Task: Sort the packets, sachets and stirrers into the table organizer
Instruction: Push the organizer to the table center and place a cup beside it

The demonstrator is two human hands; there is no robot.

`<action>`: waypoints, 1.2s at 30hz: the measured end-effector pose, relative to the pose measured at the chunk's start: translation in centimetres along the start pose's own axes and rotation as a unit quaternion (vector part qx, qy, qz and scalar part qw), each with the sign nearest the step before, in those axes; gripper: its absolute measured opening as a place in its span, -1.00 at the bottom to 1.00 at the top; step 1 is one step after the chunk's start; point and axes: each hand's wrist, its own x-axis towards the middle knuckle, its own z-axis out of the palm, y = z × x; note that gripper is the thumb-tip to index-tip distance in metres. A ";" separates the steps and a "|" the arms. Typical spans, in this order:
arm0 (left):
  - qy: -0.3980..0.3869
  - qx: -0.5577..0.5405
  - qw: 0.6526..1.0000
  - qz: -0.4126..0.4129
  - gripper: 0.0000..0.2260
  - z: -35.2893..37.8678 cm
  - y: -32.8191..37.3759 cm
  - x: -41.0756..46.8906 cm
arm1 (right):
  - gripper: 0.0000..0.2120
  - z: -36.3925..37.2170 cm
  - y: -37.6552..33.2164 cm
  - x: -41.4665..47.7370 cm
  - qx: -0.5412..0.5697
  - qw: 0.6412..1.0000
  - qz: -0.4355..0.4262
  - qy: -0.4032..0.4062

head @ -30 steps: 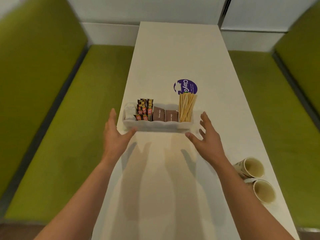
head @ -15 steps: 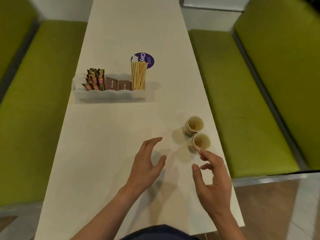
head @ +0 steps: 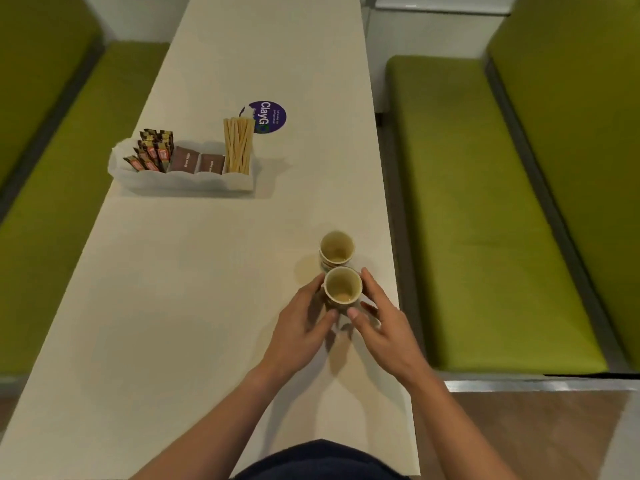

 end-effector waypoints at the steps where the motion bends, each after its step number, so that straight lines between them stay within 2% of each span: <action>1: -0.002 -0.002 1.000 0.002 -0.50 0.0 0.2 0.1 | -0.35 -0.2 0.2 0.2 -0.005 1.000 -0.007 -0.004; 8: 0.000 0.006 1.000 0.016 -0.58 -0.7 0.9 -1.6 | -0.37 -0.8 0.3 -0.8 -0.068 0.995 -0.075 -0.016; 12: 0.009 0.048 0.996 0.079 -0.59 -3.3 2.6 -2.9 | -0.44 -0.9 -2.5 -1.8 -0.083 0.990 -0.109 -0.013; 15: 0.031 0.072 0.990 0.115 -0.59 -6.1 4.2 -1.7 | -0.41 -0.5 -5.6 -0.5 -0.084 0.985 -0.148 0.003; 19: 0.057 0.086 0.985 0.138 -0.58 -9.9 5.1 3.2 | -0.35 0.3 -9.3 5.2 -0.108 0.983 -0.151 0.010; 25: 0.048 0.120 0.983 0.134 -0.50 -15.3 3.2 13.8 | -0.42 2.2 -13.4 16.5 -0.088 0.983 -0.159 0.024; 32: 0.076 0.189 0.975 0.087 -0.55 -16.7 -0.7 22.0 | -0.46 4.5 -12.9 26.5 -0.102 0.987 -0.120 0.008; 36: 0.104 0.294 0.947 0.075 -0.56 -16.8 -2.5 23.6 | -0.46 5.1 -11.9 28.3 -0.106 0.990 -0.095 -0.003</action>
